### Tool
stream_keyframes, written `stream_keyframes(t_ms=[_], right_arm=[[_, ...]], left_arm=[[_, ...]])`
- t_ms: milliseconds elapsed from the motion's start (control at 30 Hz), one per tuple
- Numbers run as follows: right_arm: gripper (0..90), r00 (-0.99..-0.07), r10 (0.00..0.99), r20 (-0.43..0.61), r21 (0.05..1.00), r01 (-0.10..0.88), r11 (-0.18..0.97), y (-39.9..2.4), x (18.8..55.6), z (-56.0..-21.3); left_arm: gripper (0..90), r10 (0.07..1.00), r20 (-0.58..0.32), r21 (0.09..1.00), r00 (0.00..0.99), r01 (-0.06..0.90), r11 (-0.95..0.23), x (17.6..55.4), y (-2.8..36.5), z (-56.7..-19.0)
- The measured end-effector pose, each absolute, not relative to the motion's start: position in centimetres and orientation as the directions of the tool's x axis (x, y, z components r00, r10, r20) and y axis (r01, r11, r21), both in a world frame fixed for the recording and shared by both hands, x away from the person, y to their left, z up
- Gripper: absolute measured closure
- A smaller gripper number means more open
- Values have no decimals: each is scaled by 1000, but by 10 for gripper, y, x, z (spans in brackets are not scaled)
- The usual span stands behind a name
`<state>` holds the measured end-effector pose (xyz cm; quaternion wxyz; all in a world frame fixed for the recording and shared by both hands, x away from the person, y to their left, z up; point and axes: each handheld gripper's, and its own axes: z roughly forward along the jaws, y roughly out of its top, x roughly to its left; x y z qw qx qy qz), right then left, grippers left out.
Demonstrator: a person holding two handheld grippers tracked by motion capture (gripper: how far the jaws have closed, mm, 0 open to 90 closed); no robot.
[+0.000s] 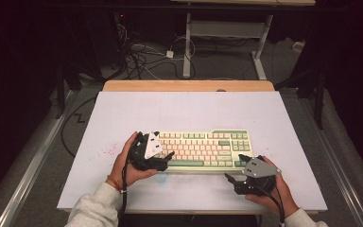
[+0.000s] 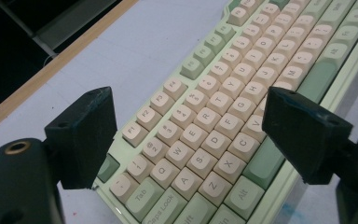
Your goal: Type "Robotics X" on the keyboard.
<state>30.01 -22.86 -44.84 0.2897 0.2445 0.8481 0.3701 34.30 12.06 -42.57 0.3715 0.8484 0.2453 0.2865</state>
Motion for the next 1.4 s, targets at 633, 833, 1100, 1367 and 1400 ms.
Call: stream_keyframes(t_ms=[633,833,1100,1367,1400], right_arm=[[232,-708,636,-308,780,196,595,-230,300,-446],[243,-710,636,-303,784,194,589,-230,300,-445],[274,-714,641,-282,794,201,574,-228,300,-444],[397,-717,641,-273,797,204,568,-226,301,-443],[415,-717,641,-274,797,203,568,-226,301,-442]], left_arm=[[165,608,357,756,710,162,-634,322,138,-431],[165,614,365,751,700,168,-638,316,147,-437],[165,620,371,743,691,180,-645,310,159,-445],[165,628,369,739,685,194,-645,306,172,-452],[165,630,369,737,683,197,-646,306,173,-453]])
